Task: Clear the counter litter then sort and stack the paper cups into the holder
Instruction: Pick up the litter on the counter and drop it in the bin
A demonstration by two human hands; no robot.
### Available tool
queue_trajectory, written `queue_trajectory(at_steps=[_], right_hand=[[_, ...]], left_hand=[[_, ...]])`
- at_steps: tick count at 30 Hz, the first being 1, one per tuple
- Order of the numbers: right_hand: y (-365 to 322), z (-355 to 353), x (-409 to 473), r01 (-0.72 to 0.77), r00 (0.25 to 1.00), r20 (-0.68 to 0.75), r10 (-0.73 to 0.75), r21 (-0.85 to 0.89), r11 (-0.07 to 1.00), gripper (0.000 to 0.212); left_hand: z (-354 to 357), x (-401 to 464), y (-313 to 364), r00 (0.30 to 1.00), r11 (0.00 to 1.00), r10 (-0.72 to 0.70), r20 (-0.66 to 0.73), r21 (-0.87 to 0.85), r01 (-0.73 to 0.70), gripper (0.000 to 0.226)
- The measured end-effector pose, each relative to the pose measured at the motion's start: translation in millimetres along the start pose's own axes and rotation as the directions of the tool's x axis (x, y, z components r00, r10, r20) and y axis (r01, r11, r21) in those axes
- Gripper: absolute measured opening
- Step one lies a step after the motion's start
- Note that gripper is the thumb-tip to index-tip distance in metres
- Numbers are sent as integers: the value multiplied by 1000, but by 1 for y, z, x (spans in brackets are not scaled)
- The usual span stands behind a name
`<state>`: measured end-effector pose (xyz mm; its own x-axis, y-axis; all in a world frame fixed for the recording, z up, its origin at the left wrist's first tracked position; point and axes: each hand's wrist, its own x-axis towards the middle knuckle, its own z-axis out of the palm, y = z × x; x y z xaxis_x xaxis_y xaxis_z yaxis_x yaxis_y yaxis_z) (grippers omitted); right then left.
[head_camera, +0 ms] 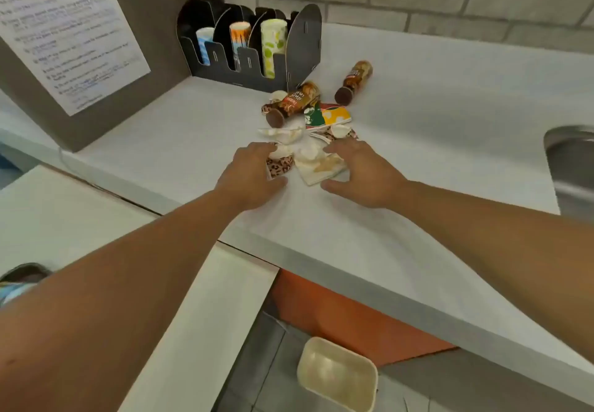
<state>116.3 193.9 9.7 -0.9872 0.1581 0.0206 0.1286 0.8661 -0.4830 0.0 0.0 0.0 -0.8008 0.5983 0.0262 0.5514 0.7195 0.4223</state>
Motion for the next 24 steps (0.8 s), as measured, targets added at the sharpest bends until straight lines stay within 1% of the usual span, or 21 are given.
queue_trajectory(at_steps=[2,4,6,8,10,13,16,19,20,21,22,24], right_hand=[[-3,11,14,25,999,-18,-27,-72,997,71],[-7,22,21,-26,1000,-5,26,-167,986,73],[-6,35,22,-63,997,-51,52,-259,964,71],[-5,39,19,-81,992,-120,50,-276,958,64],[-9,40,13,-68,989,-148,26,-290,955,51],[-13,40,4,-21,994,-104,-23,-398,917,33],[-16,39,-10,-13,993,-111,-34,-399,917,24],[-23,39,-36,-53,976,-217,-22,-331,942,21],[-26,39,-47,-49,962,-270,-39,-312,949,21],[-29,39,-59,-35,944,-324,-68,-302,953,21],[-33,39,-72,-9,922,-373,-107,-296,955,21],[-40,39,-100,57,879,-439,-185,-289,956,21]], left_hand=[[5,12,-5,999,997,43,-16,58,-42,69],[10,19,-11,997,995,63,-48,75,-59,66],[17,20,-17,992,995,82,-91,61,-76,60],[20,19,-21,986,995,100,-134,12,-100,53],[22,17,-23,985,994,101,-143,-30,-107,45],[20,12,-22,984,993,104,-141,-46,-112,41],[16,0,-15,986,996,75,-147,-46,-82,41],[19,-23,-9,984,997,35,-174,-63,-46,44],[20,-34,-5,977,993,14,-211,-114,-39,44],[20,-46,2,965,979,-22,-261,-201,-32,43],[20,-61,11,946,950,-70,-316,-312,-34,40],[20,-97,33,902,866,-159,-402,-496,-68,28]])
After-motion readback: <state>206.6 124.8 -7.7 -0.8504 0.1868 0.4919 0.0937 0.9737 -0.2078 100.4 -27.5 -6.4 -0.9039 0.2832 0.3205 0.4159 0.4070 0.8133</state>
